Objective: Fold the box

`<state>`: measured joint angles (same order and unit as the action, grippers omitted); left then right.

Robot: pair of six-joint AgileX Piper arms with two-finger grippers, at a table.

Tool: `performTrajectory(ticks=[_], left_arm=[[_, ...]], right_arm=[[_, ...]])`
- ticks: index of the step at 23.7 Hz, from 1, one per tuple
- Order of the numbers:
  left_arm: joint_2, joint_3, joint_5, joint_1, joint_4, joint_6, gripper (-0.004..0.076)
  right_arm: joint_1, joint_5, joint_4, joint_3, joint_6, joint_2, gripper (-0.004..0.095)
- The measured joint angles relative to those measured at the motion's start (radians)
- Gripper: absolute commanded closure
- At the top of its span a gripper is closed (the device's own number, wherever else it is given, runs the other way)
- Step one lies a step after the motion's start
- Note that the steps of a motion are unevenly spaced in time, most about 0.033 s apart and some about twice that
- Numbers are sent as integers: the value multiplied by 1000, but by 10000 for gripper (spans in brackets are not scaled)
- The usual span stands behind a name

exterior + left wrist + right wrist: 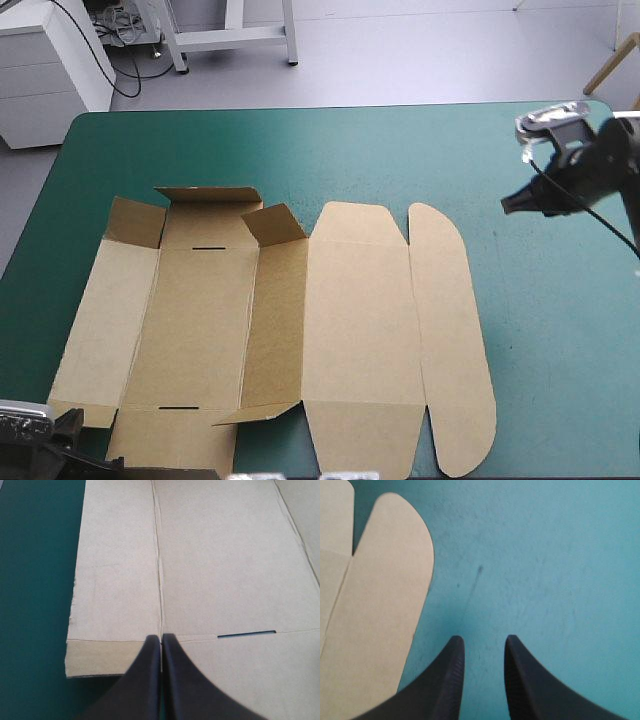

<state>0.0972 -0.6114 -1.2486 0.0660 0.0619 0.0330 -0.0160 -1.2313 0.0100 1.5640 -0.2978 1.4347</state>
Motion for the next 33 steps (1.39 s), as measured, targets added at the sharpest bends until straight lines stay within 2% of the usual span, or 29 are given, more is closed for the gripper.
performTrajectory(ticks=[4,11,15,18,27,33], left_arm=[[0,0,0,0,0,0,734],[0,0,0,0,0,0,734],[0,0,0,0,0,0,734],[0,0,0,0,-1,0,734],[3,0,-1,0,-110,44,734],[85,-17,-2,0,-136,48,734]], right_arm=[[-48,-1,-1,-196,42,-191,739],[-53,21,46,-559,132,-604,855],[-53,30,50,-735,165,-808,875],[-53,82,83,-848,169,-934,875],[-53,139,114,-954,170,-989,893],[-53,148,121,-987,169,-989,906]])
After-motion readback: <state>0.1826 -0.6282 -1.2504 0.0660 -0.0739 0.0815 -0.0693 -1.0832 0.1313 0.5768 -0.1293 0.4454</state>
